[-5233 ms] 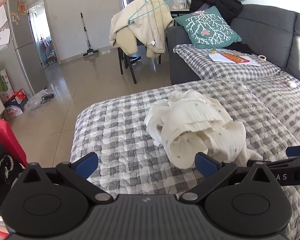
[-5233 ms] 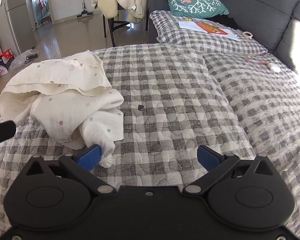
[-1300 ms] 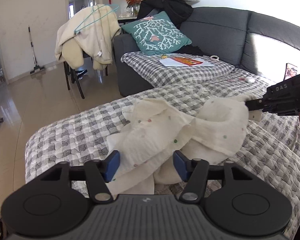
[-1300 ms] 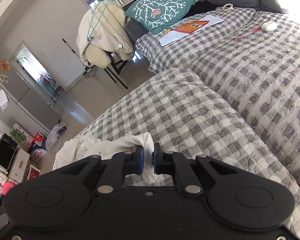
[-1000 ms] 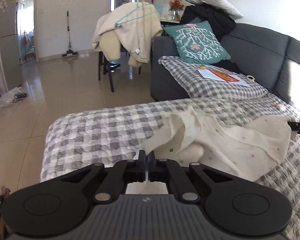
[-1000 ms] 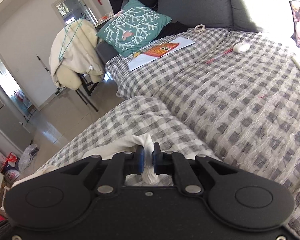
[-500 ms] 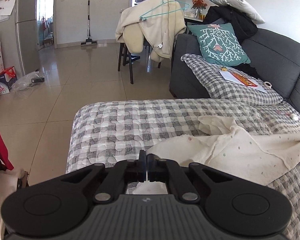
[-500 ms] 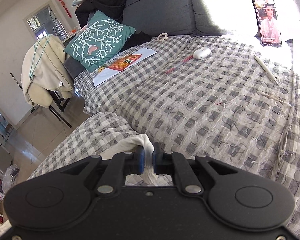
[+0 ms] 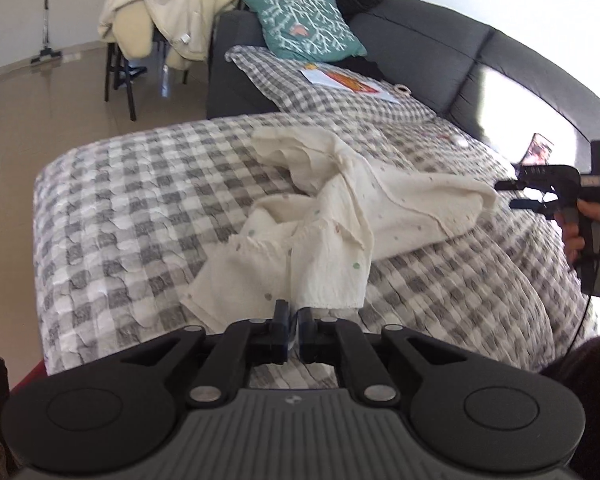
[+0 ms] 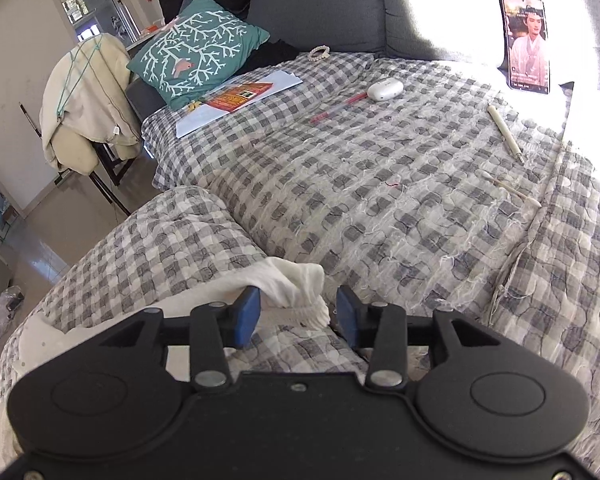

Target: Fold clothes

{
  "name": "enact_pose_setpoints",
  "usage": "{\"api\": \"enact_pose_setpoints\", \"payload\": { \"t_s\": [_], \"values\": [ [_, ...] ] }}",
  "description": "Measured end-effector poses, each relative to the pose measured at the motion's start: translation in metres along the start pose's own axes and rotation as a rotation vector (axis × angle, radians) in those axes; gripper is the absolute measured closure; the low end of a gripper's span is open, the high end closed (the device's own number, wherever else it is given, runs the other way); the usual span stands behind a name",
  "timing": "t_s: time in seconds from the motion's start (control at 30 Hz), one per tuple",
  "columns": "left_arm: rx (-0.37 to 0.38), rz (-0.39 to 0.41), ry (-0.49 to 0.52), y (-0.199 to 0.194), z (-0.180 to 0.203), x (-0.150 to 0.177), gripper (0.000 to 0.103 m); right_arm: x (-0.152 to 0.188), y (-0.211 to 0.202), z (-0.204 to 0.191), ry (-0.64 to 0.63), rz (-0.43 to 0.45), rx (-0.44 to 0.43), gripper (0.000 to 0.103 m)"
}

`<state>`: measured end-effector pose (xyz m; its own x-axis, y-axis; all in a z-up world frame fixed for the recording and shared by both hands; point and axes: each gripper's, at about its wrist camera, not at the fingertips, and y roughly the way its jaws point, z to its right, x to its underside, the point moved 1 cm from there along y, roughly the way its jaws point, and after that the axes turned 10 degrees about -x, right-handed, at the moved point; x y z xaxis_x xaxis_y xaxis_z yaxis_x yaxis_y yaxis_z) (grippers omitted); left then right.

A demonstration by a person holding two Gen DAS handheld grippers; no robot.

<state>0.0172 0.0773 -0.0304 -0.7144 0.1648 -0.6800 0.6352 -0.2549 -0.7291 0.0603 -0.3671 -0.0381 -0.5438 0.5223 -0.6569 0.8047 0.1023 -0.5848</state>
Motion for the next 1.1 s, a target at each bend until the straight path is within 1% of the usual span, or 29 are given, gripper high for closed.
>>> {"api": "enact_pose_setpoints", "payload": {
  "t_s": [0.03, 0.1, 0.17, 0.23, 0.27, 0.47, 0.6, 0.67, 0.7, 0.8, 0.87, 0.93, 0.97, 1.0, 1.03, 1.07, 1.1],
  "values": [
    [0.006, 0.008, 0.017, -0.002, 0.001, 0.000, 0.065, 0.001, -0.001, -0.004, -0.001, 0.004, -0.010, 0.048],
    [0.024, 0.066, 0.076, -0.010, 0.005, 0.000, 0.044, 0.001, 0.001, -0.012, -0.002, 0.003, -0.025, 0.046],
    [0.048, 0.117, 0.102, -0.018, 0.007, -0.002, 0.041, 0.004, 0.004, -0.021, -0.008, -0.006, -0.041, 0.046],
    [0.059, 0.145, 0.083, -0.019, 0.005, -0.005, 0.034, 0.004, 0.009, -0.031, -0.011, -0.020, -0.064, 0.046],
    [0.054, 0.149, 0.075, -0.017, 0.005, -0.006, 0.033, 0.006, 0.011, -0.037, -0.015, -0.028, -0.077, 0.046],
    [-0.046, 0.142, 0.076, 0.005, 0.010, -0.018, 0.033, 0.021, 0.028, -0.088, -0.090, -0.082, -0.162, 0.046],
    [-0.072, 0.150, 0.055, 0.013, 0.005, -0.028, 0.033, 0.034, 0.042, -0.129, -0.165, -0.117, -0.224, 0.046],
    [-0.088, 0.161, 0.044, 0.017, 0.002, -0.033, 0.034, 0.039, 0.048, -0.151, -0.204, -0.133, -0.265, 0.046],
    [-0.095, 0.163, 0.040, 0.019, 0.000, -0.034, 0.036, 0.042, 0.050, -0.161, -0.222, -0.138, -0.287, 0.046],
    [-0.104, 0.147, 0.034, 0.027, -0.003, -0.036, 0.040, 0.049, 0.056, -0.186, -0.264, -0.145, -0.346, 0.046],
    [-0.102, 0.122, 0.039, 0.032, -0.004, -0.035, 0.046, 0.055, 0.060, -0.199, -0.285, -0.150, -0.367, 0.046],
    [-0.107, 0.099, 0.053, 0.037, -0.003, -0.034, 0.056, 0.060, 0.070, -0.207, -0.292, -0.158, -0.368, 0.047],
    [-0.107, 0.090, 0.060, 0.039, -0.004, -0.033, 0.059, 0.062, 0.075, -0.210, -0.293, -0.161, -0.364, 0.048],
    [-0.106, 0.082, 0.067, 0.040, -0.003, -0.031, 0.064, 0.064, 0.079, -0.212, -0.295, -0.162, -0.358, 0.050],
    [-0.101, 0.076, 0.070, 0.040, -0.003, -0.029, 0.070, 0.065, 0.083, -0.213, -0.296, -0.166, -0.351, 0.059],
    [-0.095, 0.072, 0.071, 0.039, -0.004, -0.028, 0.075, 0.066, 0.086, -0.212, -0.296, -0.174, -0.345, 0.075],
    [-0.090, 0.071, 0.069, 0.038, -0.006, -0.027, 0.086, 0.067, 0.089, -0.210, -0.290, -0.183, -0.346, 0.081]
  ]
}}
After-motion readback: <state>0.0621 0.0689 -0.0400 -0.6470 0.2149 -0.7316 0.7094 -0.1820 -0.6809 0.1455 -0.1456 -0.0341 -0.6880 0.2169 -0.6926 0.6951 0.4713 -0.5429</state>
